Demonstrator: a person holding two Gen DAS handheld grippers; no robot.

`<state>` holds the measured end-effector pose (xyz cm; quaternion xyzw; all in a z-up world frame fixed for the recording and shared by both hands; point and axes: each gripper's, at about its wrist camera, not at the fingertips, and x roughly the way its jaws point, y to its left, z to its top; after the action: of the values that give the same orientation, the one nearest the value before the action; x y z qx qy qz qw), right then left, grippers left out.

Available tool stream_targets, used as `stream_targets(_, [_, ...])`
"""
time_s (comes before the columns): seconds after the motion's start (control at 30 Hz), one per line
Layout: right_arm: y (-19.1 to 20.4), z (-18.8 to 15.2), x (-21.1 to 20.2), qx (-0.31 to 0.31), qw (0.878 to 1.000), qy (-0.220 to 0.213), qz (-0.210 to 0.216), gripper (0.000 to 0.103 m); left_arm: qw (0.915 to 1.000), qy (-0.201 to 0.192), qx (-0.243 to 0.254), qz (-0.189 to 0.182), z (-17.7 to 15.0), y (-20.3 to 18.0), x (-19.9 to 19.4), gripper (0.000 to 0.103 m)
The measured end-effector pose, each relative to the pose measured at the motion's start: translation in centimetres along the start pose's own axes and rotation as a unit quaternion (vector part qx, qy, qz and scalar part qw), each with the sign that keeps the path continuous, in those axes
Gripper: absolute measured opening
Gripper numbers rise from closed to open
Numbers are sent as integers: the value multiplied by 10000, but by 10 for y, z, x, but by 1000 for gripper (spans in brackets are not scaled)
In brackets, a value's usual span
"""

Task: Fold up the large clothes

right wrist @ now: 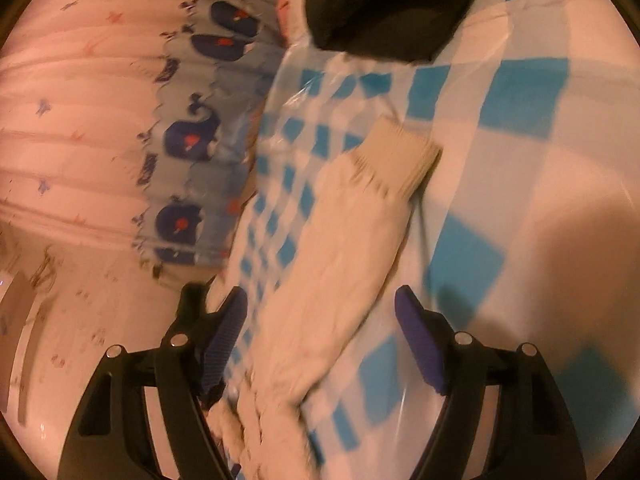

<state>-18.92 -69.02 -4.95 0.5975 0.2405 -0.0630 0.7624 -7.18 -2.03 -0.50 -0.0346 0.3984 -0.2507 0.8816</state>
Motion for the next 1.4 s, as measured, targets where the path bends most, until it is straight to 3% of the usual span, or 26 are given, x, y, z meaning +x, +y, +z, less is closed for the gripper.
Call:
stream_targets(0.3, [-9, 42, 52, -97, 9979, -325, -556, 73, 9952, 2, -768, -604, -10, 29, 26, 91])
stream_targets(0.33, [-8, 46, 57, -161, 9974, -341, -620, 68, 9952, -40, -784, -586, -11, 30, 26, 91])
stream_targets(0.37, [-6, 48, 60, -260, 9964, -325, -735, 56, 9952, -57, -785, -578, -11, 29, 26, 92])
stream_targets(0.4, [-4, 49, 62, -385, 9943, -321, -936, 23, 9953, -63, -772, -574, -11, 28, 26, 92])
stream_targets(0.43, [-3, 51, 64, -454, 9939, -353, -939, 17, 9957, -56, -741, -555, -12, 27, 27, 92])
stream_targets(0.6, [17, 44, 46, -888, 9912, -718, -667, 13, 9962, -73, -674, -543, -11, 24, 27, 92])
stream_targets(0.73, [44, 25, 24, -1547, 9824, -1036, 152, 13, 9954, -56, -756, -580, -10, 27, 27, 92])
stream_targets(0.83, [28, 27, 36, -1176, 9907, -672, 94, 18, 9947, -59, -826, -605, -9, 29, 27, 92])
stream_targets(0.87, [22, 29, 40, -1025, 9929, -610, 4, 25, 9947, -56, -836, -602, -9, 30, 28, 92])
stream_targets(0.93, [5, 34, 45, -670, 9957, -619, -160, 67, 9946, -49, -845, -599, -8, 31, 28, 92])
stream_targets(1.03, [-10, 39, 52, -399, 9968, -604, -341, 68, 9950, -39, -820, -569, -9, 30, 29, 92])
stream_targets(1.17, [-6, 41, 58, -537, 9958, -591, -459, 68, 9956, 6, -770, -536, -10, 28, 32, 92])
stream_targets(1.2, [-4, 42, 58, -592, 9949, -644, -508, 62, 9958, 11, -748, -528, -10, 28, 32, 92])
stream_targets(1.3, [3, 44, 55, -779, 9918, -796, -635, 18, 9964, 13, -684, -502, -11, 25, 33, 92])
stream_targets(1.4, [19, 40, 49, -1184, 9864, -928, -654, 16, 9968, 50, -651, -467, -12, 24, 34, 92])
